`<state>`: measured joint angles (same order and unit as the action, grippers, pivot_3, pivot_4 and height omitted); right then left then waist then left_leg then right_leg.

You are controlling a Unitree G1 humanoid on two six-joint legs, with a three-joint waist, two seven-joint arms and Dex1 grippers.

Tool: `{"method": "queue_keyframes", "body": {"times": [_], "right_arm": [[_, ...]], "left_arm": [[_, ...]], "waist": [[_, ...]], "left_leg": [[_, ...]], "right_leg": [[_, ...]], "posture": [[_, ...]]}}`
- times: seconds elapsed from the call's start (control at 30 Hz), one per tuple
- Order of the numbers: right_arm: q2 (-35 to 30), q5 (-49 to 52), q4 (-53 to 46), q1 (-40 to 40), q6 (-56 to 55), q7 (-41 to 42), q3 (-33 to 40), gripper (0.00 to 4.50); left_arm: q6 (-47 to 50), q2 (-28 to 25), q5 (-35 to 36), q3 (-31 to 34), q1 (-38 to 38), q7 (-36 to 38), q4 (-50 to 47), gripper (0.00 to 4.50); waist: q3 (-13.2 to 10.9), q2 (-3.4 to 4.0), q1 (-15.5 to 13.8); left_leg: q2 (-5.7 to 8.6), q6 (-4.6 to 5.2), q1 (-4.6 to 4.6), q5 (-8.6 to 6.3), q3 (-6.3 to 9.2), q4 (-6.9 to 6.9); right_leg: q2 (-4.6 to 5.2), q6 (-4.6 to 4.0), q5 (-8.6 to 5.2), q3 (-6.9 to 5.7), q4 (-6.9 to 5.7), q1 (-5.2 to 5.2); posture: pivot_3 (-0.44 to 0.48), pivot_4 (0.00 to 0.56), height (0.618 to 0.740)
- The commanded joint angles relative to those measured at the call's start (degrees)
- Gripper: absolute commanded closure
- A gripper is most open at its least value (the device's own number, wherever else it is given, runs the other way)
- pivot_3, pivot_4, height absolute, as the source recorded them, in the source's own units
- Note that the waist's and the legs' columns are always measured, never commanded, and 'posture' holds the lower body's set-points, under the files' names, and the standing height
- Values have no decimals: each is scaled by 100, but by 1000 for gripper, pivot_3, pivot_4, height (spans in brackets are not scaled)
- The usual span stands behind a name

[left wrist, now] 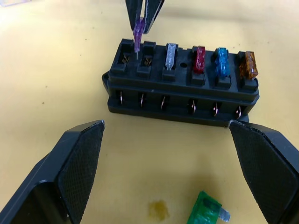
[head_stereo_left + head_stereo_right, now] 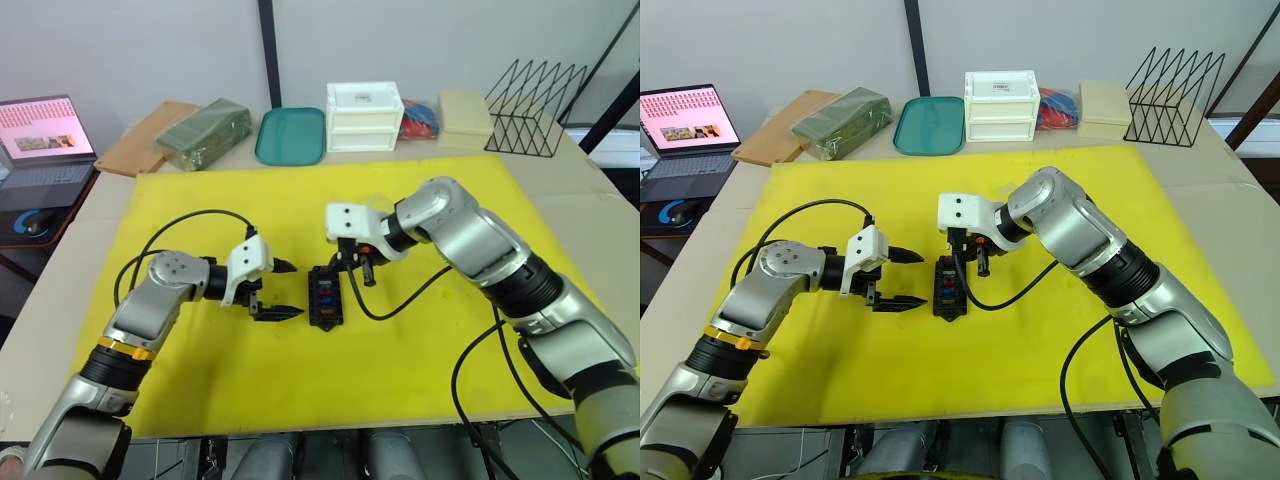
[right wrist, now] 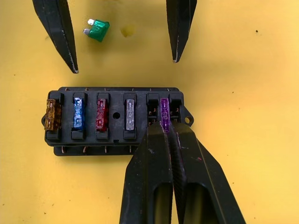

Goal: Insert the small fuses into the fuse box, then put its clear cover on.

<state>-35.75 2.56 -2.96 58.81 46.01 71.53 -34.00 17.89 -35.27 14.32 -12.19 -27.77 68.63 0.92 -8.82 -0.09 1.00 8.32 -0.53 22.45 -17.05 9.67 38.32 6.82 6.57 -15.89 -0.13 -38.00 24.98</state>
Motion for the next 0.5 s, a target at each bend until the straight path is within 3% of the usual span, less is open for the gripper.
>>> {"method": "queue_keyframes", "body": {"times": [0.03, 0.5], "right_arm": [[47, 37, -204, 64, 80, 42, 74, 4500], [99, 68, -306, 67, 363, 85, 38, 4500]], "left_arm": [[-156, 11, 91, 93, -59, 52, -169, 34], [-256, 44, 91, 111, -93, 55, -130, 34]], "waist": [[0, 0, 1], [0, 0, 0]], "left_leg": [[0, 0, 0, 0, 0, 0], [0, 0, 0, 0, 0, 0]], "right_leg": [[0, 0, 0, 0, 0, 0], [0, 0, 0, 0, 0, 0]], "posture": [[0, 150, 740], [0, 150, 740]]}}
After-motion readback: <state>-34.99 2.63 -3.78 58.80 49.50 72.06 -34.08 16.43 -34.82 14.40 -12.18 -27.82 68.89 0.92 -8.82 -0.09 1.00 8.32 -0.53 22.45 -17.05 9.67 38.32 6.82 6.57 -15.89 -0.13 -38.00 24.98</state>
